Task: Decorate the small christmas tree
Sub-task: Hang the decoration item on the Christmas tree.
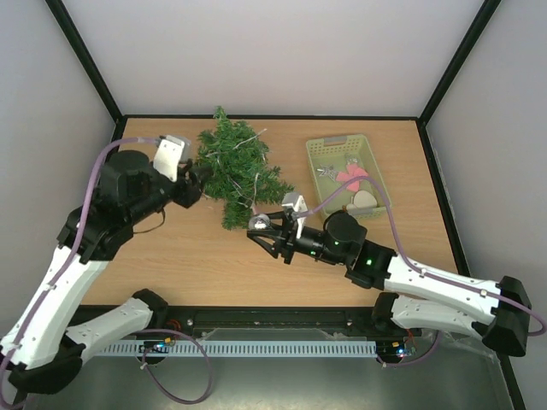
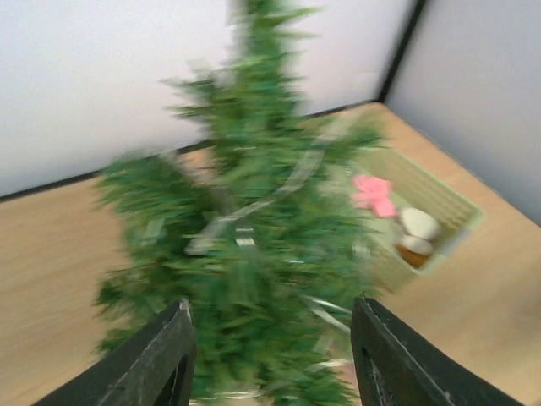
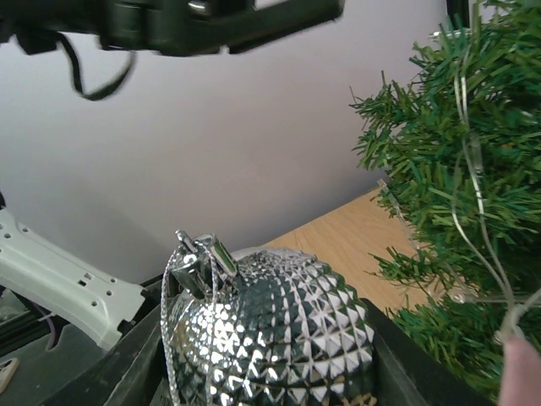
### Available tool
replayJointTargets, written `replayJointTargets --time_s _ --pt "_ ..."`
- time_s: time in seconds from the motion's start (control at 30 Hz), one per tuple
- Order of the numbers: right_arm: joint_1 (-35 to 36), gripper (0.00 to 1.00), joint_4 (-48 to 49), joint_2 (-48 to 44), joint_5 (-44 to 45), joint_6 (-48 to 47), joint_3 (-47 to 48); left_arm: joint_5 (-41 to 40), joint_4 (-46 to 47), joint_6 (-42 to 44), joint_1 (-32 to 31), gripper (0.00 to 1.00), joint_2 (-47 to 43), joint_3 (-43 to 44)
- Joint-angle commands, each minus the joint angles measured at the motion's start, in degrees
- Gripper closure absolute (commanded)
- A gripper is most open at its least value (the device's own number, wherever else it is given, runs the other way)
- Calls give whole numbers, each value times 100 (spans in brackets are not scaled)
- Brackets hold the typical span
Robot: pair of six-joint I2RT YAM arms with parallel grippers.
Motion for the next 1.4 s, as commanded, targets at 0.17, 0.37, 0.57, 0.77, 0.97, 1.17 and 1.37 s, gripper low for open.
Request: replayJointTargets --time_s 0.17,0.37,0.57,0.77,0.97,1.17,1.37 --pt "28 66 -737 -611 360 -207 -260 2472 1056 -1176 2677 56 121 -1040" --pt "28 66 -1116 -357 248 -703 -185 3056 1134 -1526 3042 56 -68 -1491" --pt "51 65 -1786 448 75 -1236 419 2630 182 -914 3010 57 -195 -1159" --pt "154 65 -2186 967 346 -1705 955 2875 -60 -714 2407 60 -574 -1206" --pt "194 65 -3029 1621 366 -1934 1734 4525 928 -544 1850 62 -1264 -2219" --pt "213 65 -2759 1714 -323 -1729 1917 4723 1156 -129 1229 63 -1343 -2637" --pt "213 65 -2557 1587 -615 -1492 1756 4824 1275 -131 999 61 -1202 -2813"
